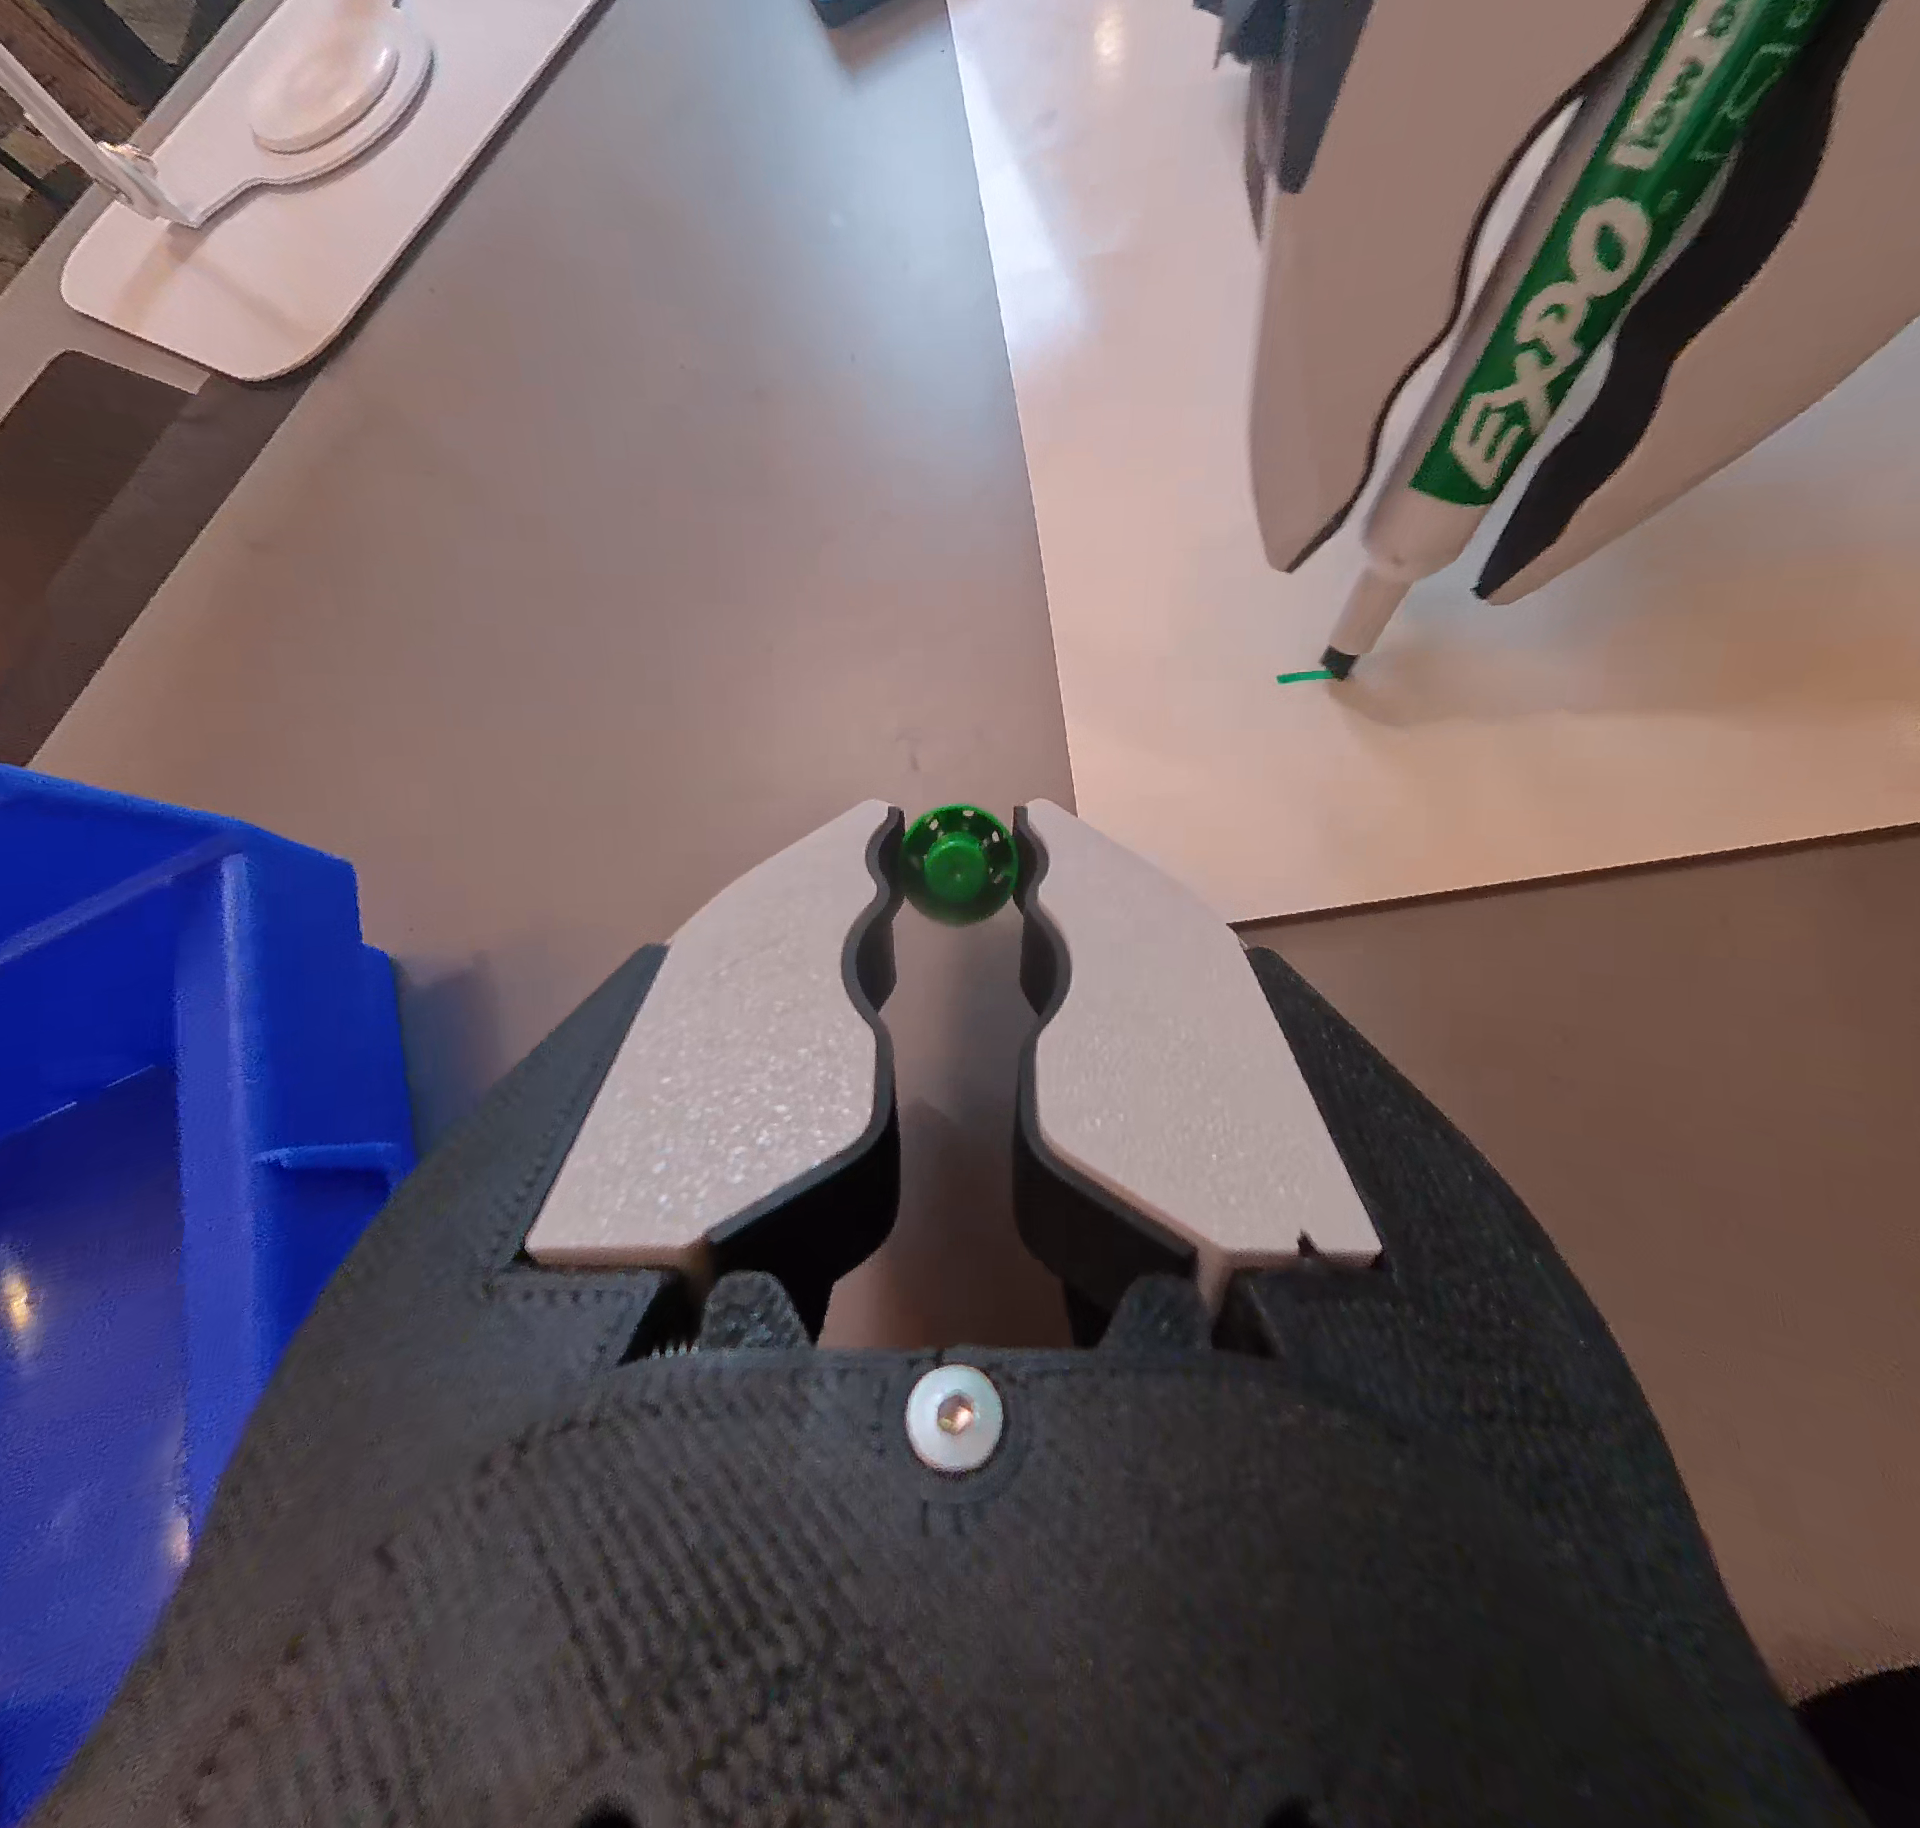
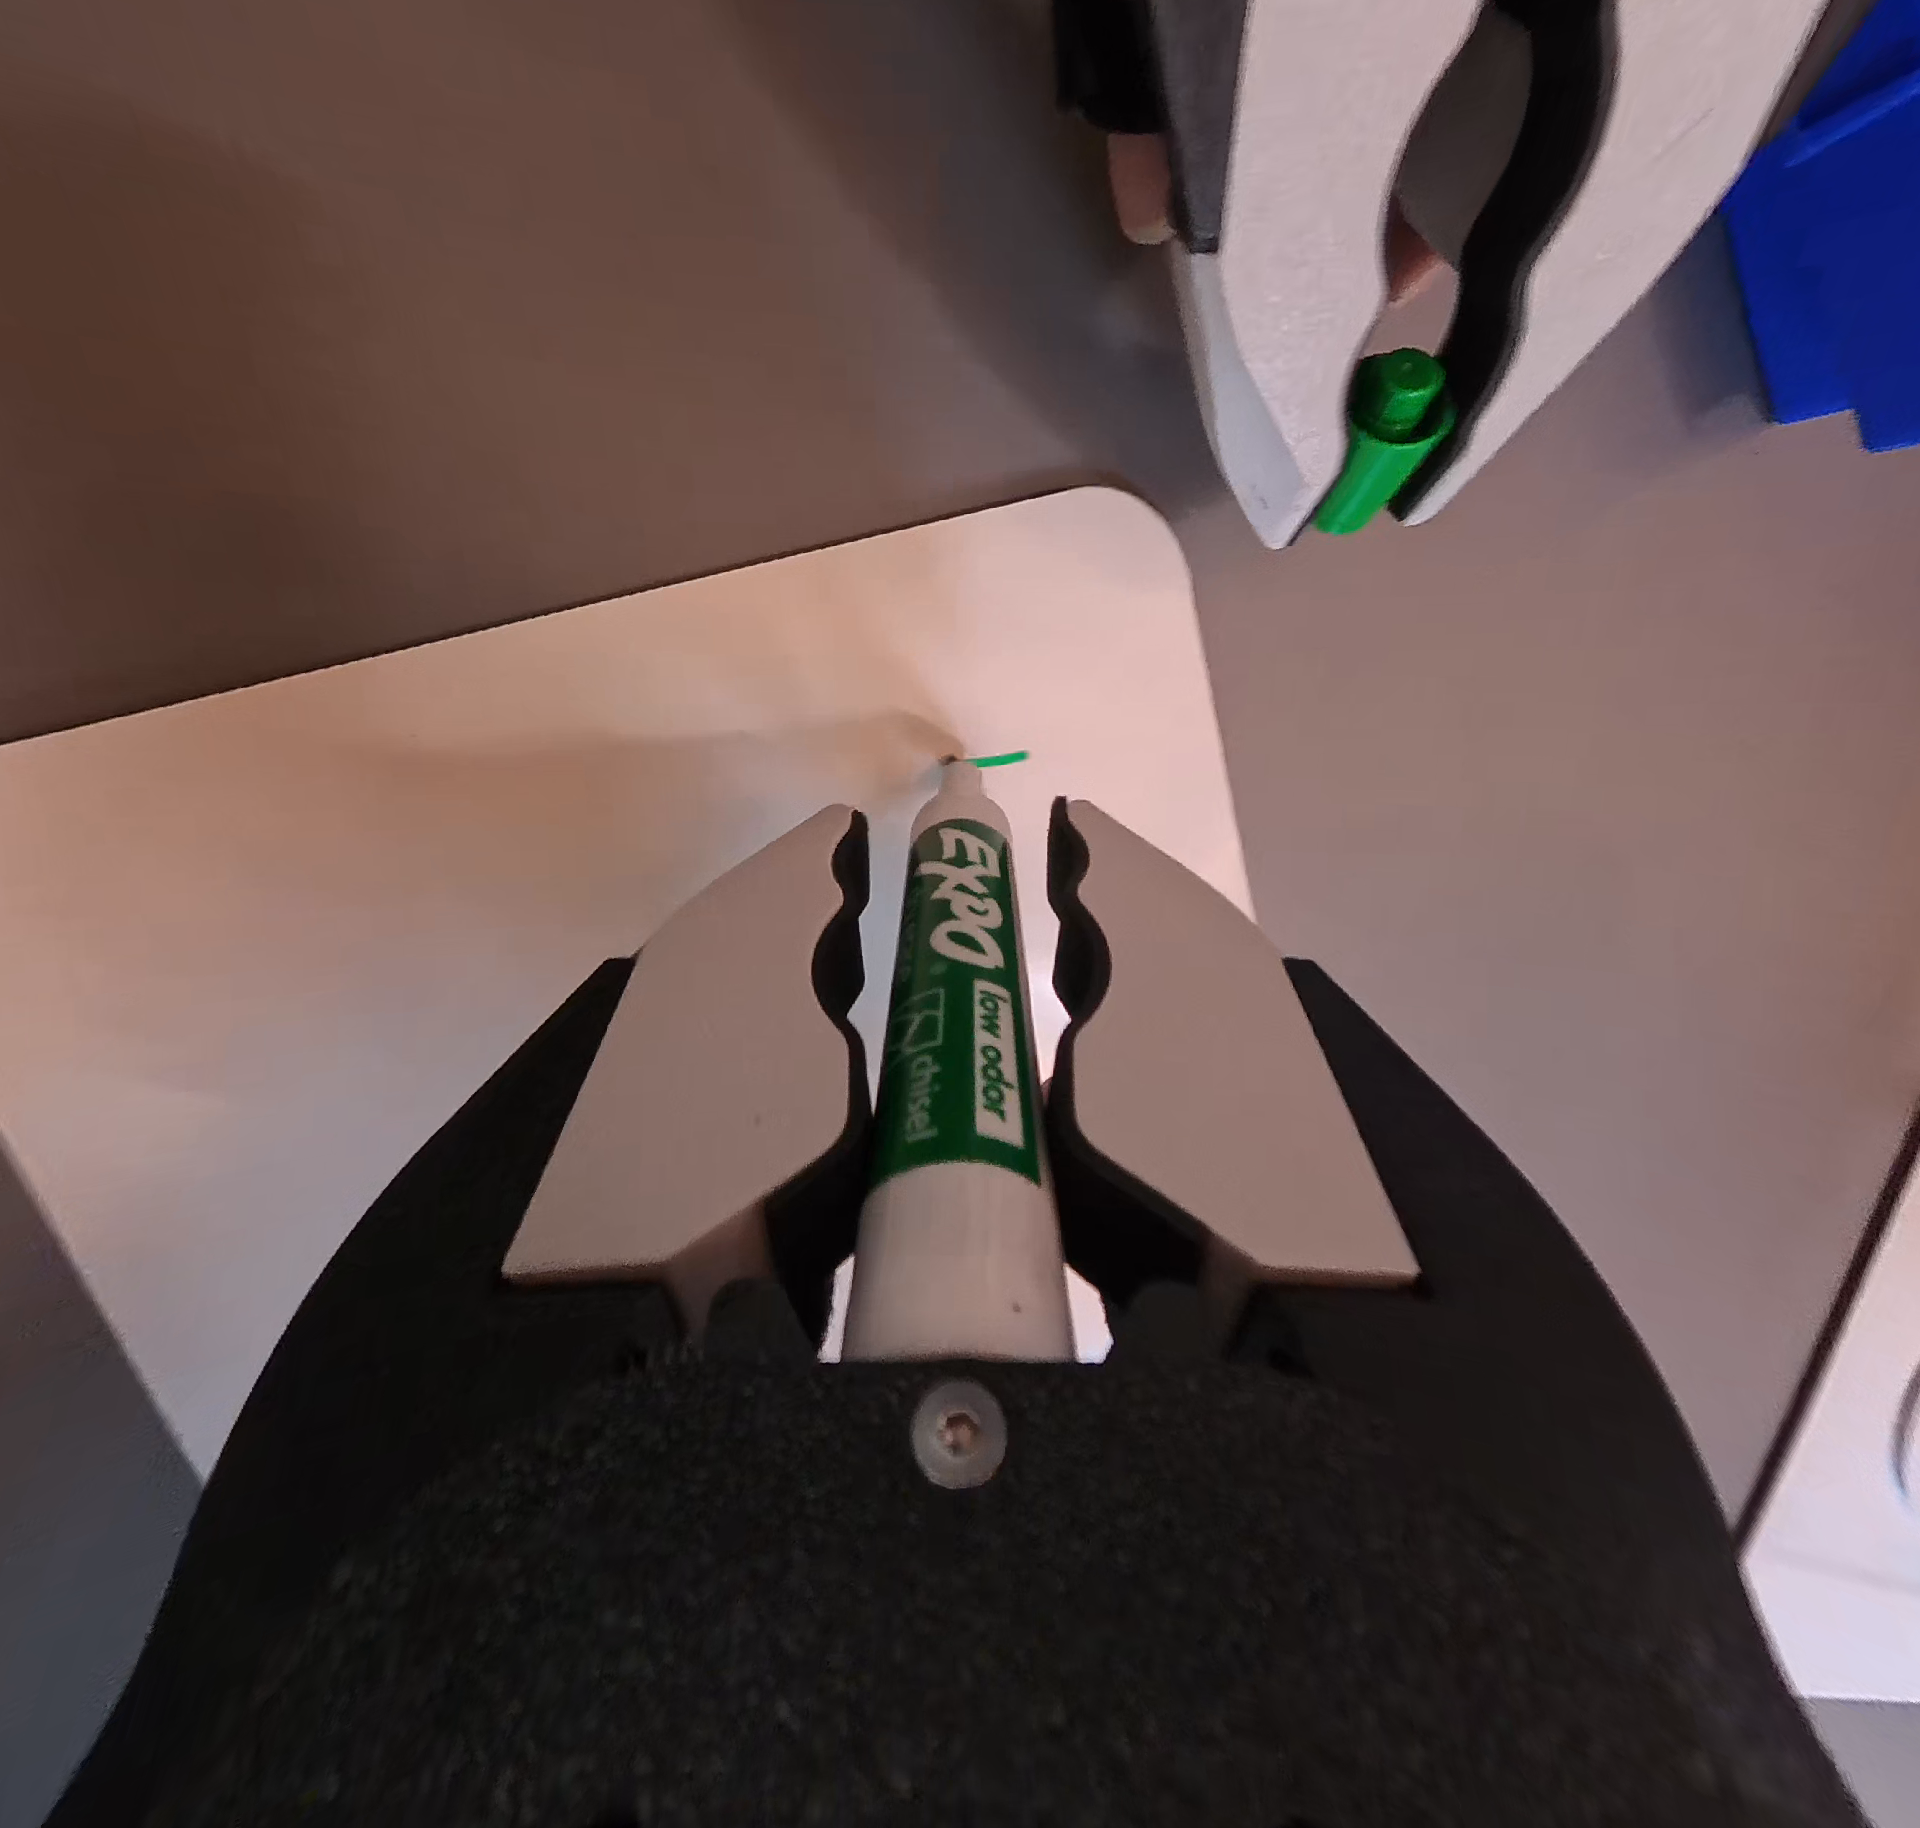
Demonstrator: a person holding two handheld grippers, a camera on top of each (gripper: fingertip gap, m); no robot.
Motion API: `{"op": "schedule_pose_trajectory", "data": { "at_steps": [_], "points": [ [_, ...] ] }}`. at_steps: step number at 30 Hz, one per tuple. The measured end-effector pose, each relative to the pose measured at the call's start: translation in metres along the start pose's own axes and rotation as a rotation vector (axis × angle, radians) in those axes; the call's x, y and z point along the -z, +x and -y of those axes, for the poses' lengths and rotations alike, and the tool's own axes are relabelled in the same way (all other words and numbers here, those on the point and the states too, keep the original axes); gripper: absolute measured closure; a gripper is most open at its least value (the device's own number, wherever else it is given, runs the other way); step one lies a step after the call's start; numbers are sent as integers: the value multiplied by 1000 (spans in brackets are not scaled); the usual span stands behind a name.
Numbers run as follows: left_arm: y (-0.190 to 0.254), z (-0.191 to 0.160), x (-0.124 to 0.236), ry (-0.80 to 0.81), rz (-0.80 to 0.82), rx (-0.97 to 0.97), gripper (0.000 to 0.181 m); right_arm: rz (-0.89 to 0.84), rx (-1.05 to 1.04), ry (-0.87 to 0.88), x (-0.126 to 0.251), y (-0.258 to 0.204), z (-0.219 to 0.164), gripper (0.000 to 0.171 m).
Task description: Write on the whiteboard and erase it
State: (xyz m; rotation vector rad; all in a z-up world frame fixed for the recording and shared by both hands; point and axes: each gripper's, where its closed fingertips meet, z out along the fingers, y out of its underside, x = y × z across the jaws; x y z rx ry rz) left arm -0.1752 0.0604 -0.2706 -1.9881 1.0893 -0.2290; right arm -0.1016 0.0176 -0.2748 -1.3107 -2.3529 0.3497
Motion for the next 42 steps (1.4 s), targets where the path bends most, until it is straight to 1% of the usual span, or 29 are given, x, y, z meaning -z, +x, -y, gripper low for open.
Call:
{"op": "schedule_pose_trajectory", "data": {
  "at_steps": [7, 10, 13, 19, 24, 34, 42],
  "points": [
    [0, -3, -1, -6, -10, 17, 161, 92, 26, -15, 10, -44, -2, 137],
    [0, -3, -2, -9, -13, 19, 161, 100, 36, -19, 12, -51, -2, 137],
    [0, -4, -3, -14, -13, 19, 161, 77, 13, 5, 12, -43, 1, 137],
    [-1, -5, -2, -13, -11, 24, 161, -15, -37, 17, 8, 3, 0, 138],
    [-2, -5, 0, -13, -10, 28, 161, -23, -26, -19, -2, 14, -4, 138],
    [-1, -6, 1, -15, -12, 31, 161, -16, 6, -76, 0, 9, -12, 138],
    [-1, -7, 1, -20, -12, 30, 161, 29, -5, -137, 24, -30, -38, 138]
  ]
}}
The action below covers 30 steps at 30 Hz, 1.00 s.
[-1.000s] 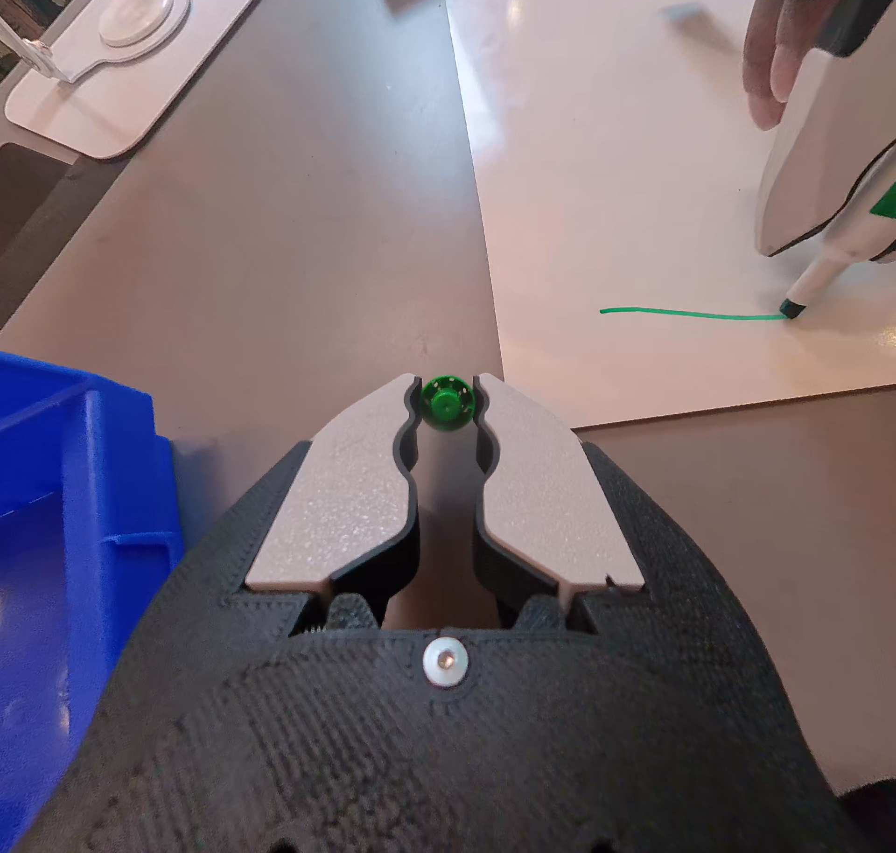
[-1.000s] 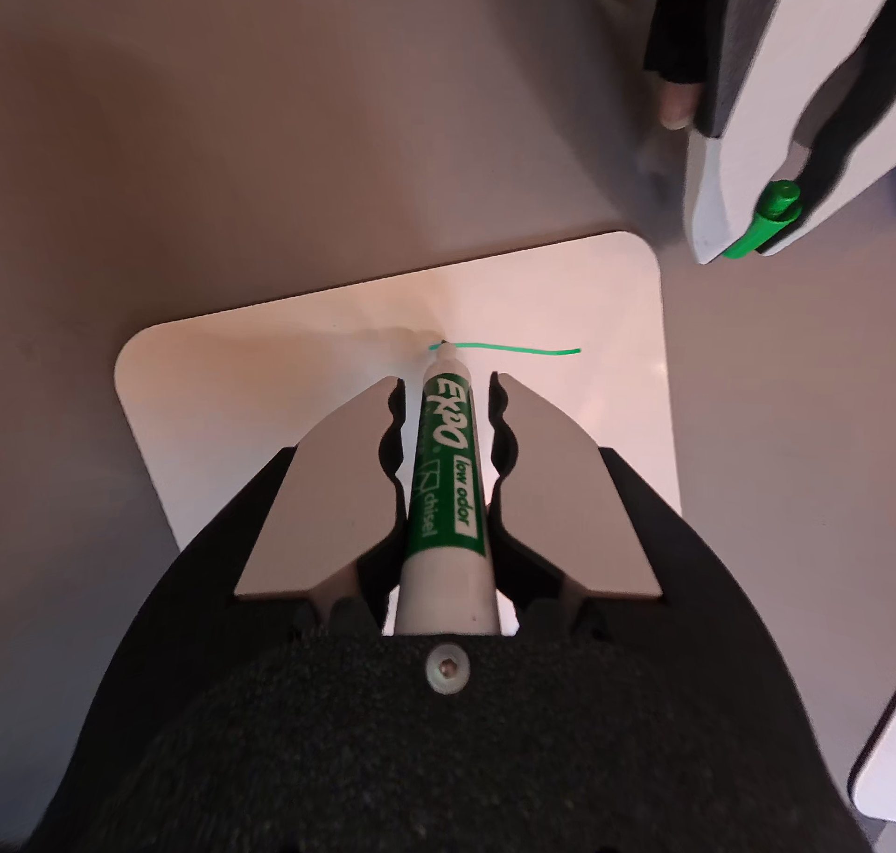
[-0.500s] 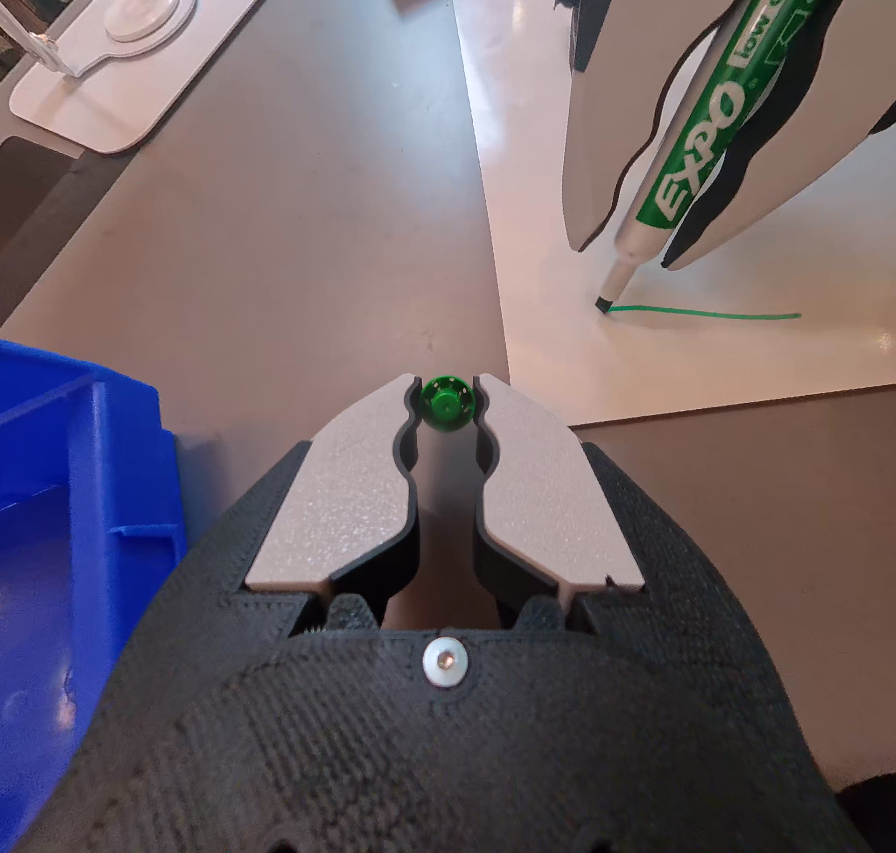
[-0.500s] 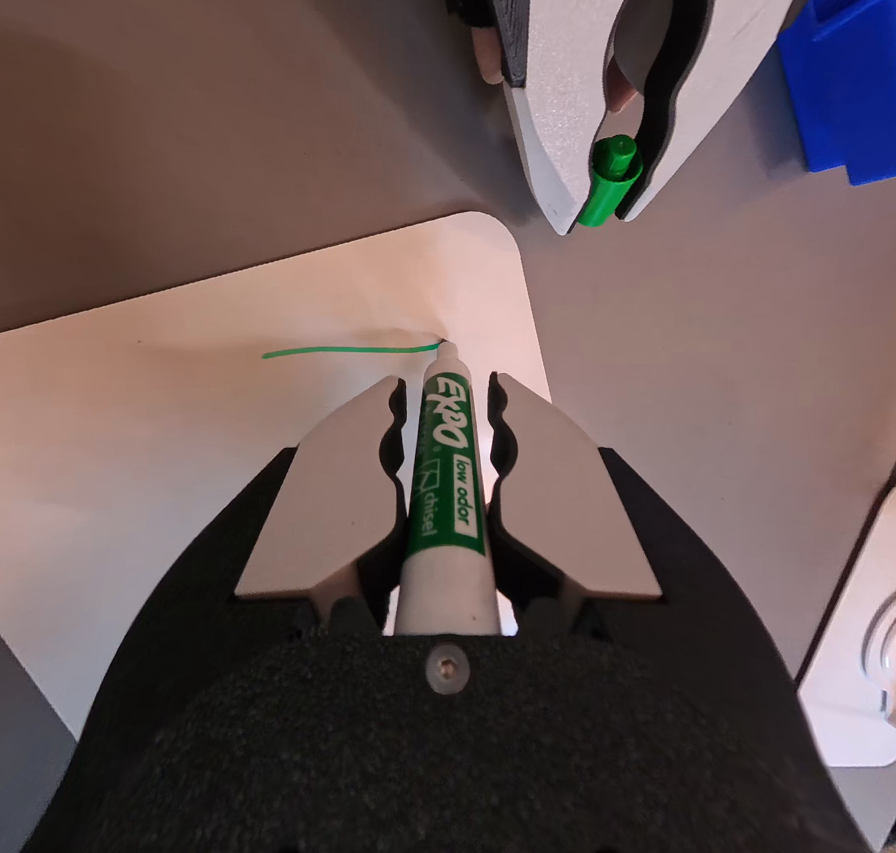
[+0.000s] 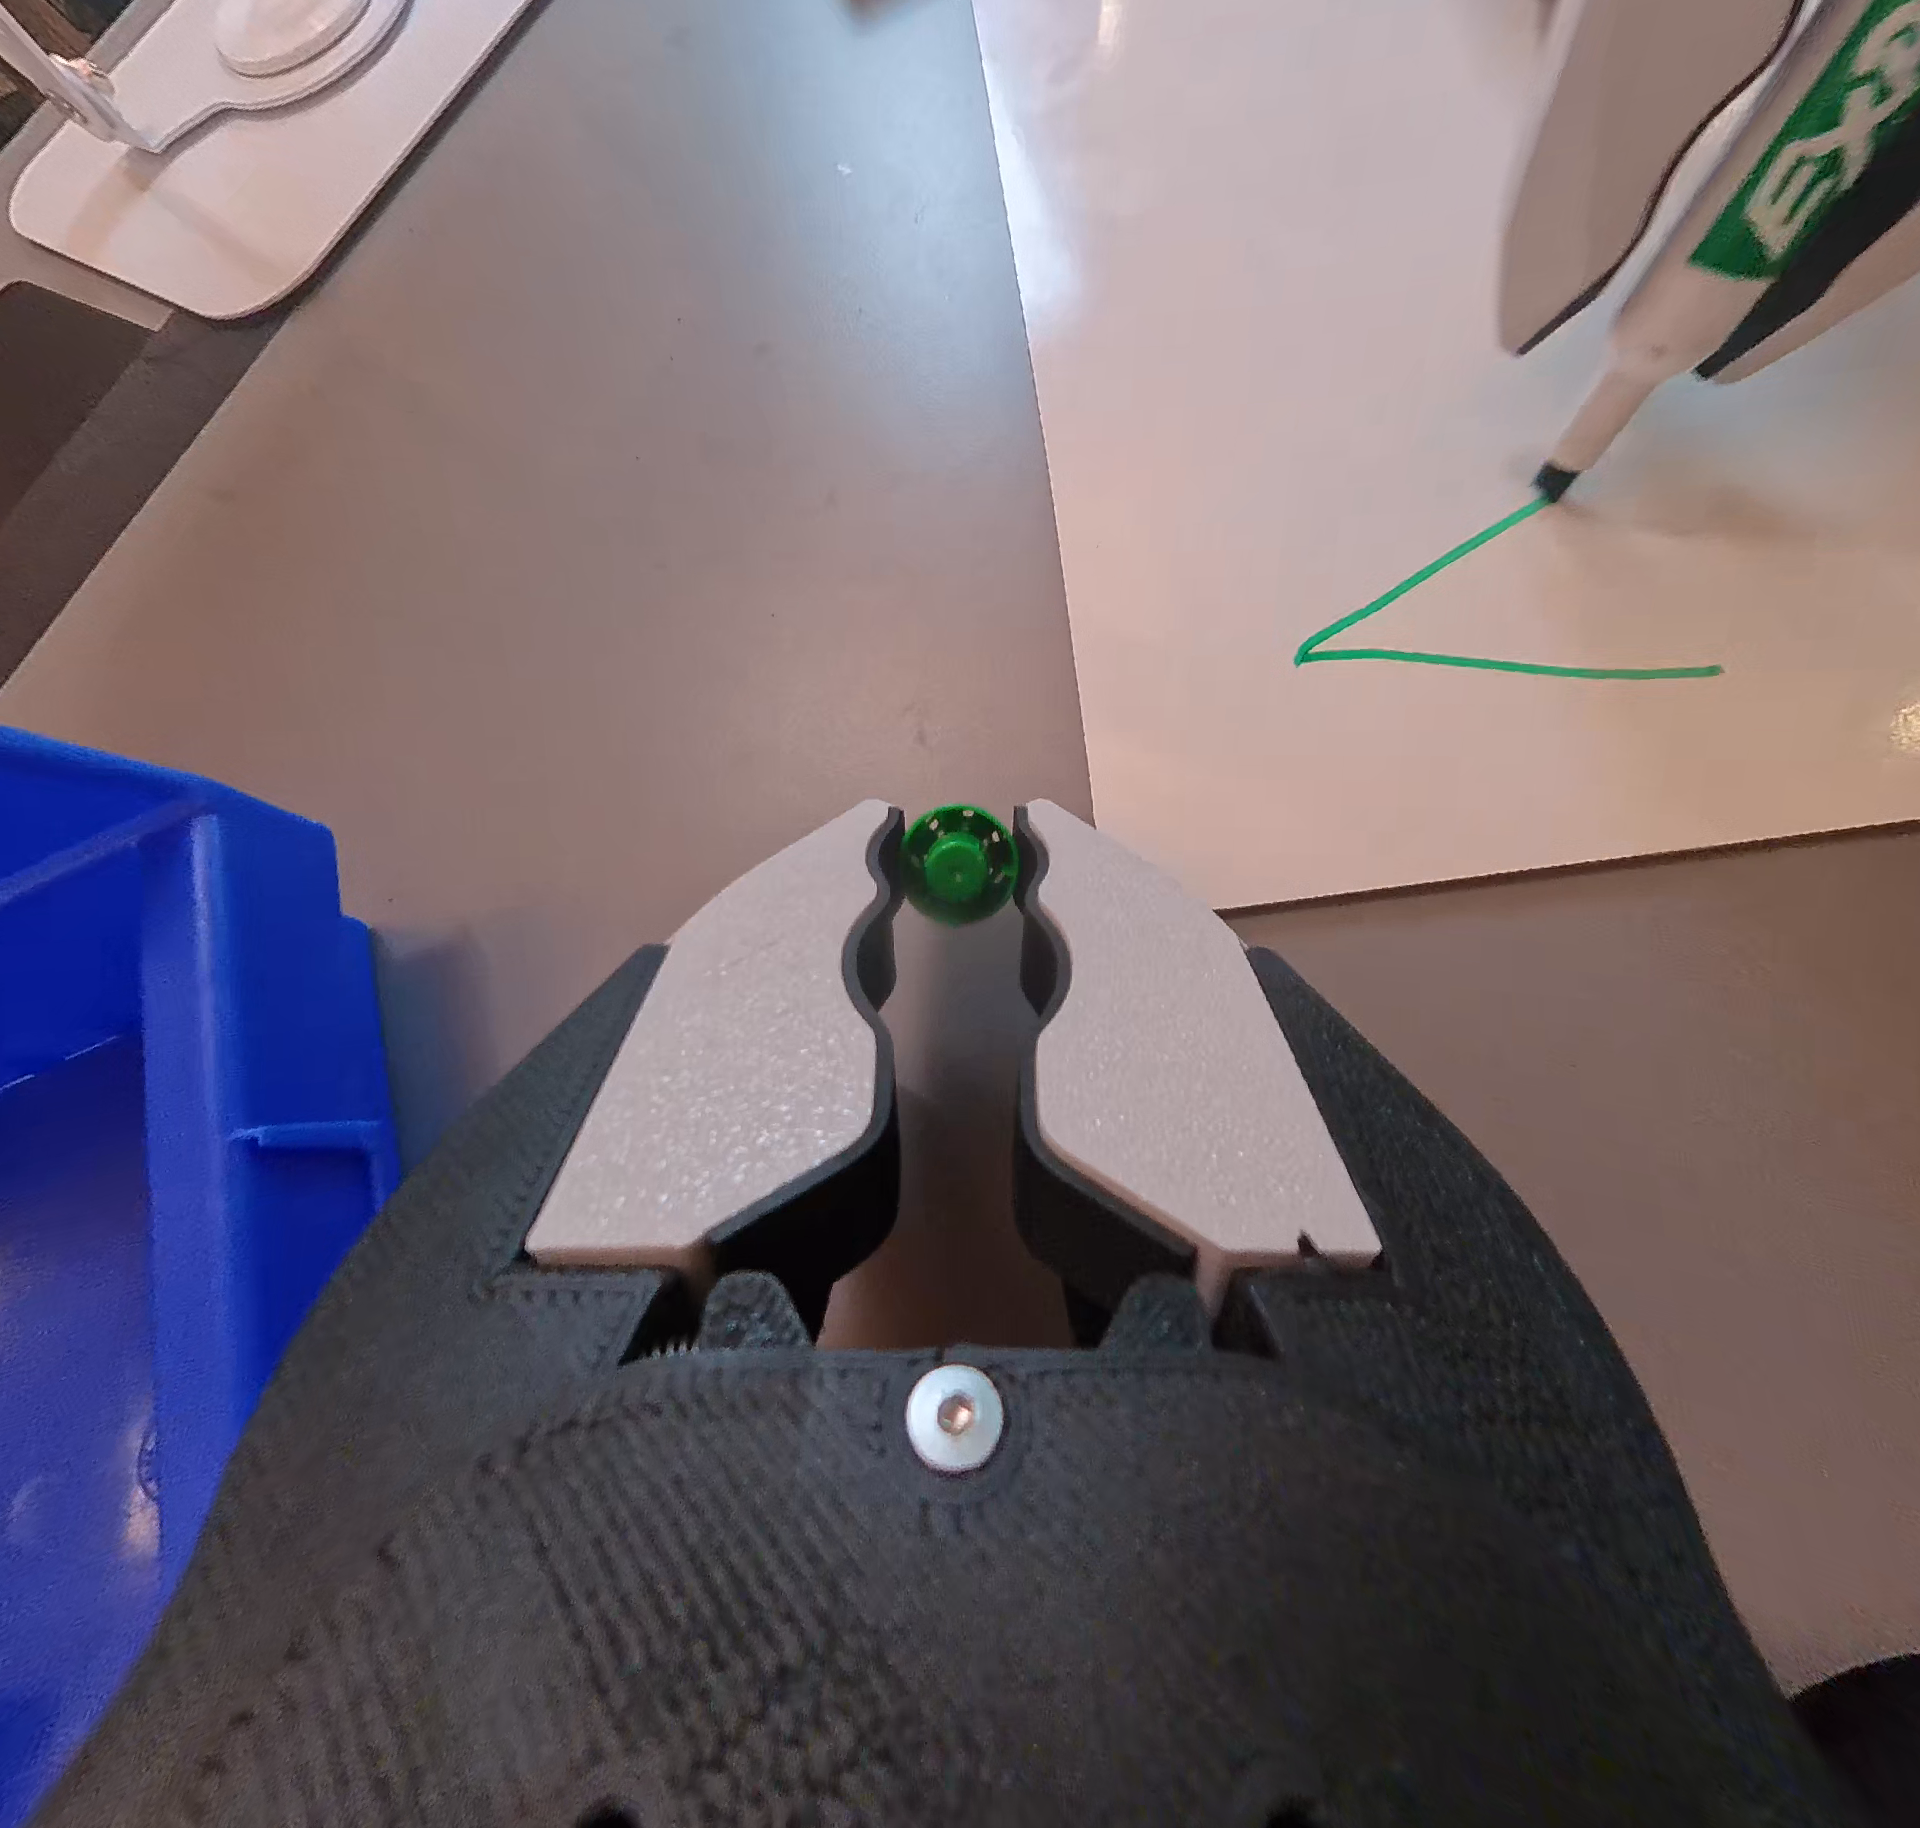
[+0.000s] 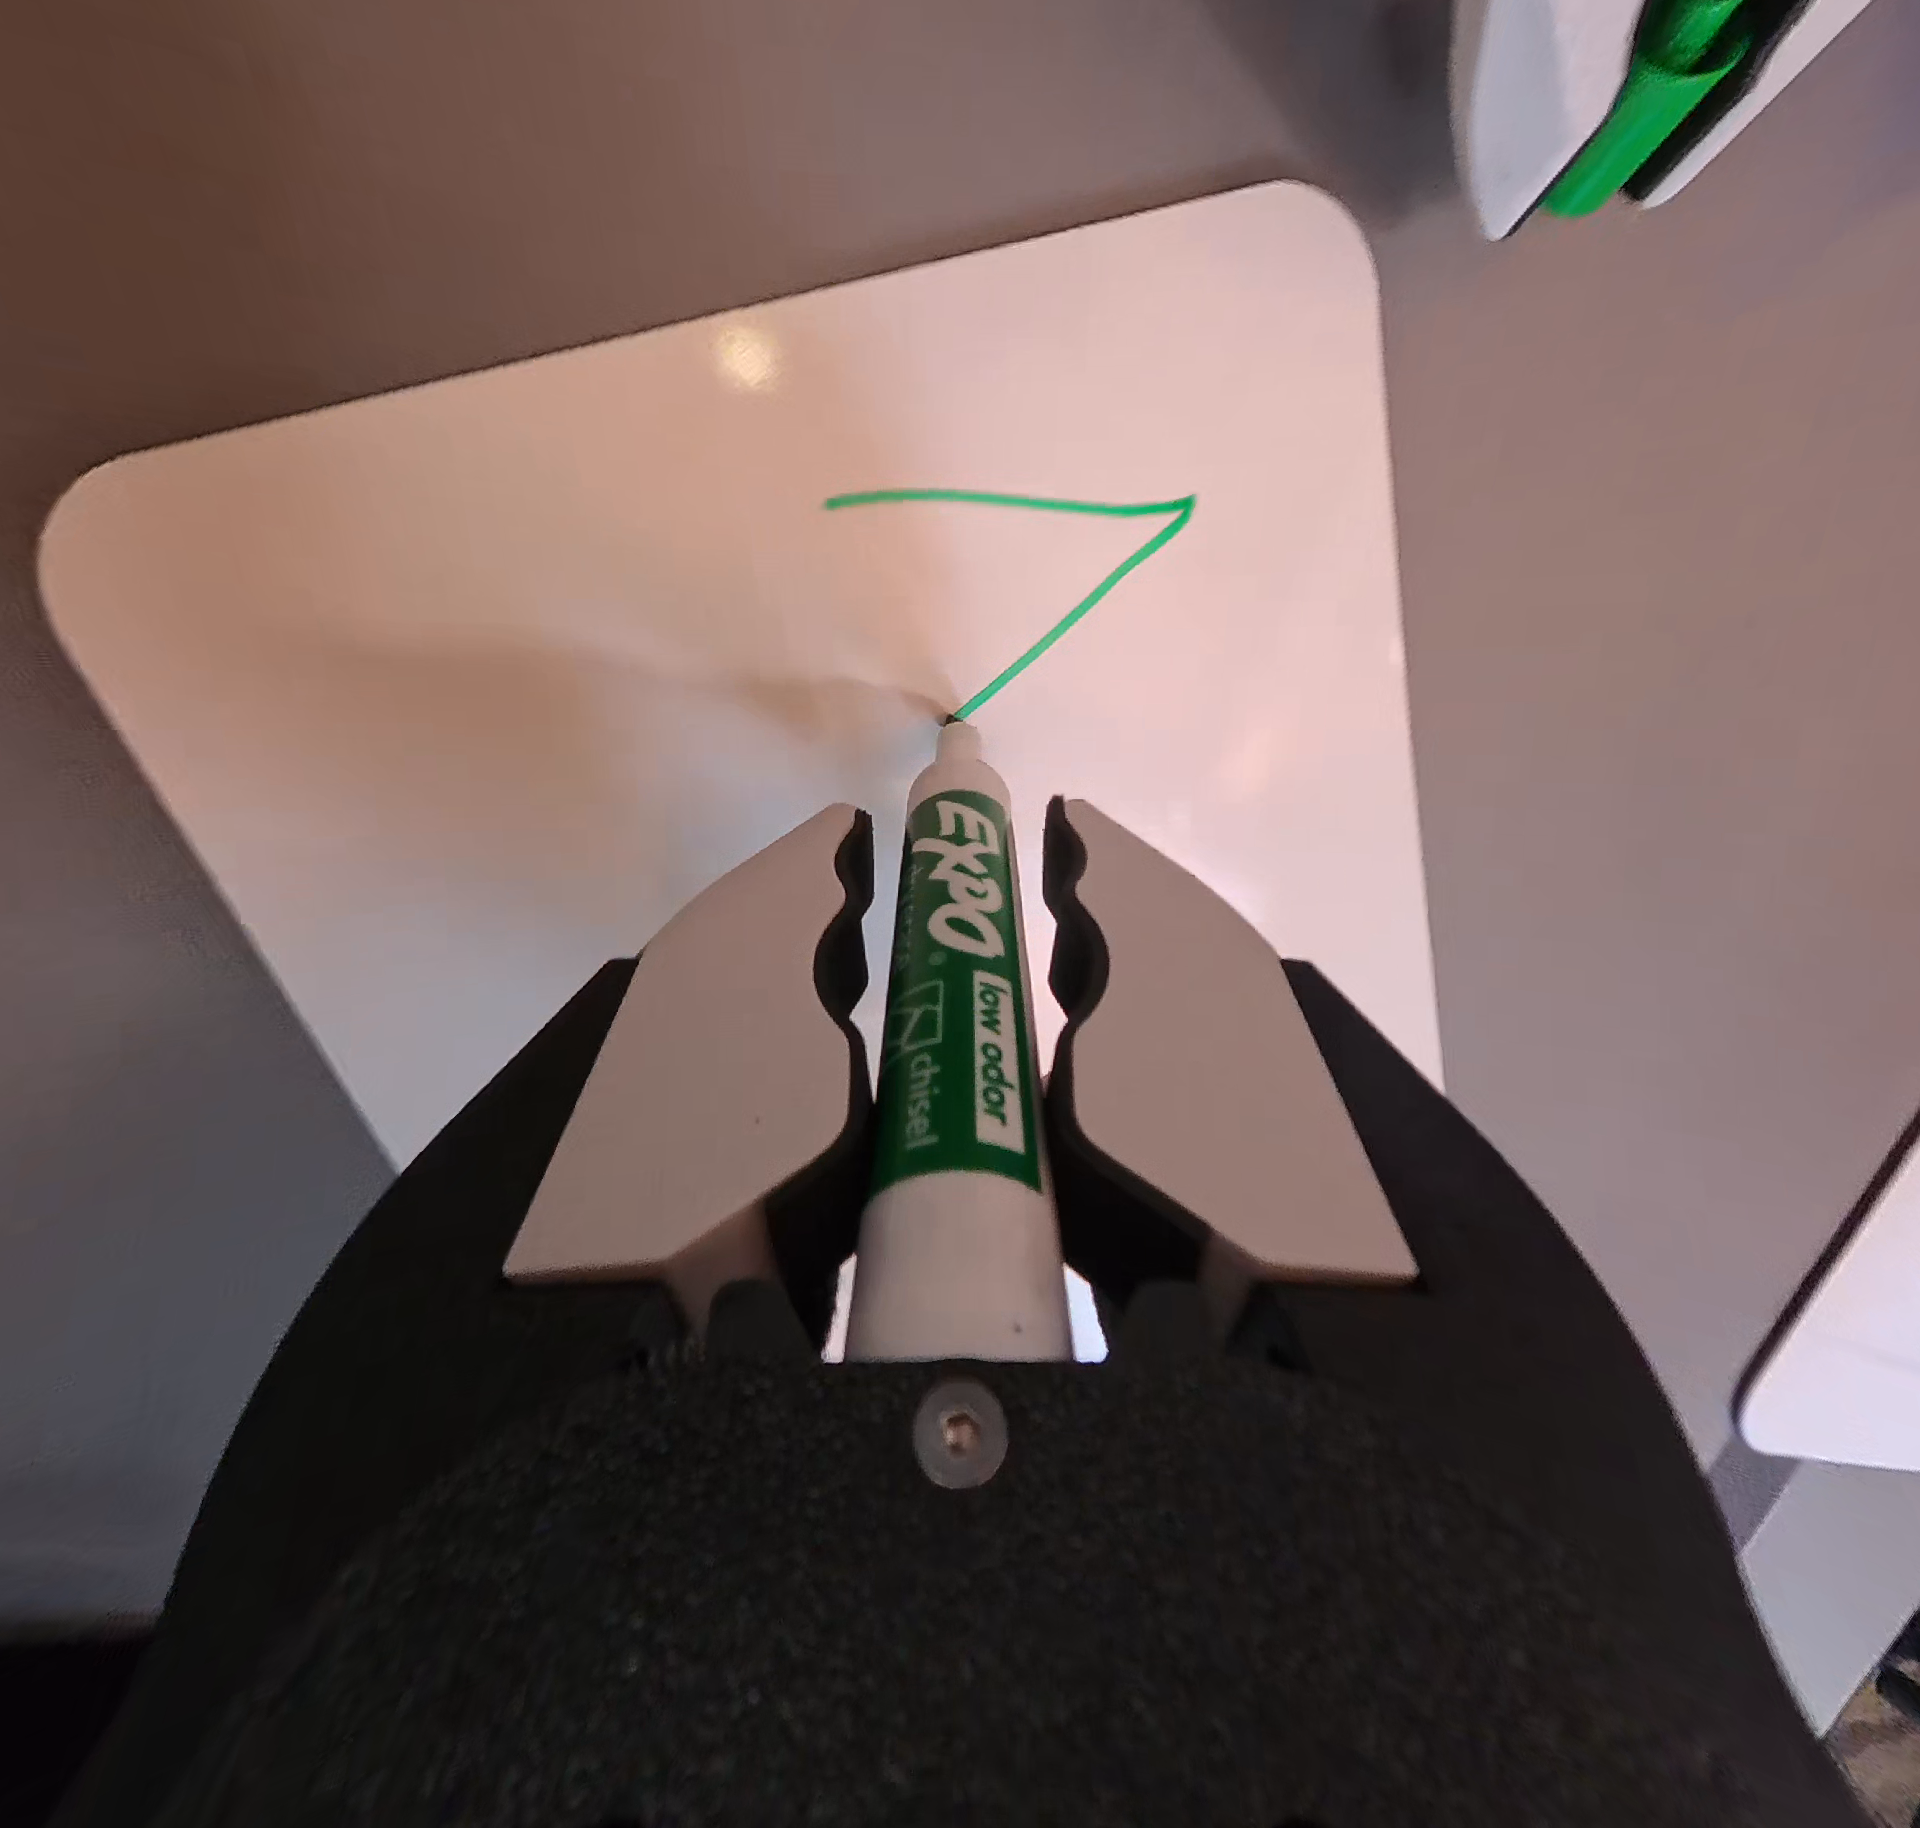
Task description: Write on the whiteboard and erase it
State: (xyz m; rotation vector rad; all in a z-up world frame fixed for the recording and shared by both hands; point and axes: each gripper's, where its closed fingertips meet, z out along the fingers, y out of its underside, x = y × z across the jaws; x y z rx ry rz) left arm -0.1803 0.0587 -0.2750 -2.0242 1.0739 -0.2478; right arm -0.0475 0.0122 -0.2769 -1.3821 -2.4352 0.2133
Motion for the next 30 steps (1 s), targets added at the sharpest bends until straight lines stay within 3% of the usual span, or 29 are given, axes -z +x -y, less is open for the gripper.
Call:
{"op": "schedule_pose_trajectory", "data": {
  "at_steps": [4, 15, 23, 30],
  "points": [
    [0, -1, -1, -5, 0, -1, 161, -5, -12, 5, 4, -8, -3, 138],
    [0, -3, 0, -5, 0, 5, 161, 4, 19, 117, -9, 4, 40, 138],
    [0, -2, 2, 1, 1, 3, 161, -4, -50, 63, -5, 14, 6, 138],
    [2, -4, -1, -12, -1, -2, 161, -47, -97, 92, 0, 34, 1, 138]
  ]
}}
